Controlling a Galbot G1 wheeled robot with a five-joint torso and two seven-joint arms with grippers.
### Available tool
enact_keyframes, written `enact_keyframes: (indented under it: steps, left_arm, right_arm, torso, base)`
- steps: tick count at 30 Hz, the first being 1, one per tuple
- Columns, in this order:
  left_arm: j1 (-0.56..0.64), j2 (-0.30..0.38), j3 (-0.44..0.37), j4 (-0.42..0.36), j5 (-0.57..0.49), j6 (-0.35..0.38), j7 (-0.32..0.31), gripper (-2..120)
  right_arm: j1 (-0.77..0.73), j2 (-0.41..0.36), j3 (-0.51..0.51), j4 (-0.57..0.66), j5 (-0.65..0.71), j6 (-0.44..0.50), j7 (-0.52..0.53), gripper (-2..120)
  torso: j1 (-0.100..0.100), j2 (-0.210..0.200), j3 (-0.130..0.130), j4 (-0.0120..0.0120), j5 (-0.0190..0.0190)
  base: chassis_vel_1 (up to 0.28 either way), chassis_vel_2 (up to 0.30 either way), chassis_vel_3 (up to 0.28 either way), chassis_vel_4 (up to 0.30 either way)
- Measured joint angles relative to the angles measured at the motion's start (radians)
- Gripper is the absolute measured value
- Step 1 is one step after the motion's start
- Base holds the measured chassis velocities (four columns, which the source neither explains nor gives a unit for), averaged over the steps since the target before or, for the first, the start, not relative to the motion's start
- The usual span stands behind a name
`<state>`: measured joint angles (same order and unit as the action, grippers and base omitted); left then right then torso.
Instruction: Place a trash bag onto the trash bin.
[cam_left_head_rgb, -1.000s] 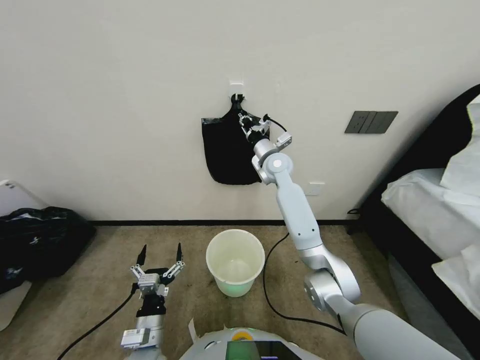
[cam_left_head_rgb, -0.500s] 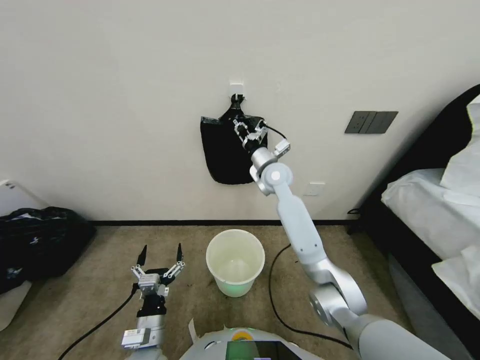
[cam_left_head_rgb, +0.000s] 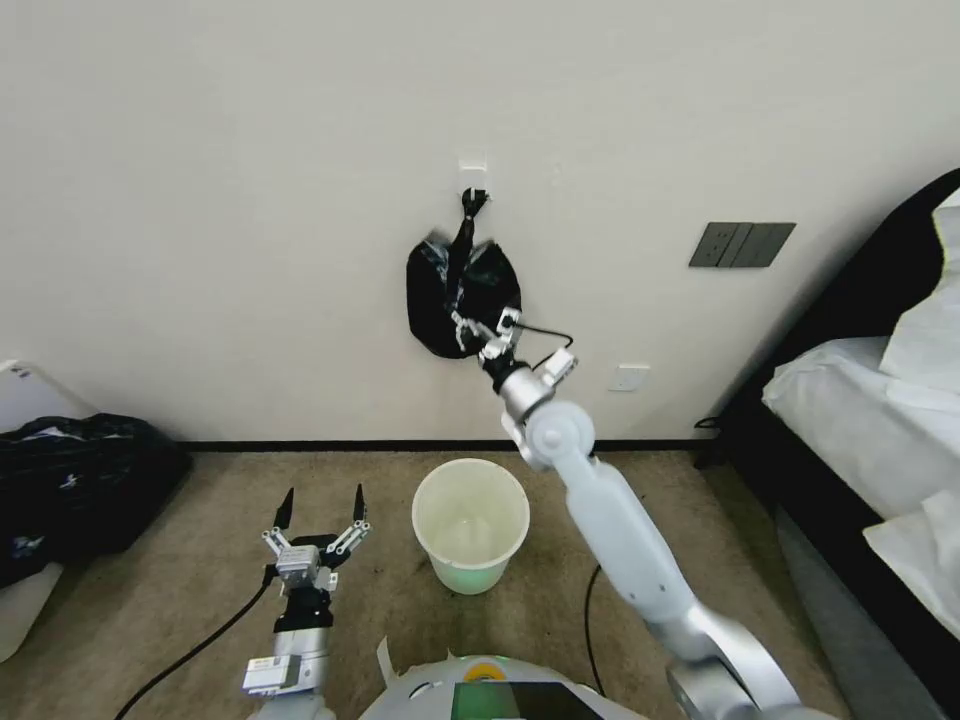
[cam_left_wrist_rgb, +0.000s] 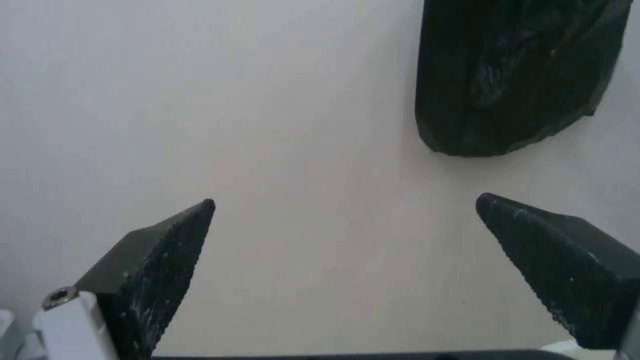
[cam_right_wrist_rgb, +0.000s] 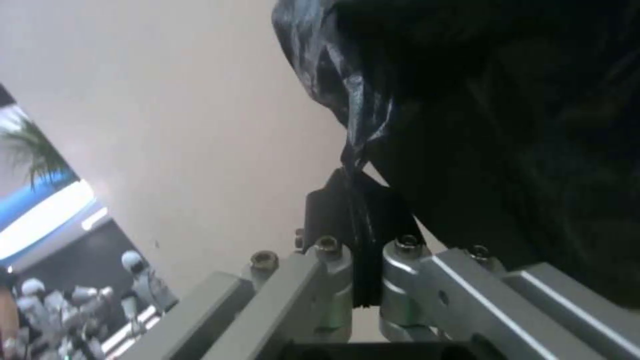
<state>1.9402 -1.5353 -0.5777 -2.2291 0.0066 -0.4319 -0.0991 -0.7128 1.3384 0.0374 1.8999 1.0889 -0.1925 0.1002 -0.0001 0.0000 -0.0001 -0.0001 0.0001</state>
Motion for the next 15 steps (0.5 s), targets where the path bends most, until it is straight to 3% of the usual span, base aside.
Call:
enact_keyframes:
  steps: [15]
  left_arm:
    - [-0.001,0.008,0.004,-0.009,-0.005,0.0,-0.002,100]
  right_arm:
    - [-0.215,-0.069,-0.043,0.151,-0.137,0.004,-0.032,0]
  torso:
    - [0.0,0.0,0.0,0.0001,-0.0001]
  base:
    - [0.0,0.0,0.0,0.0]
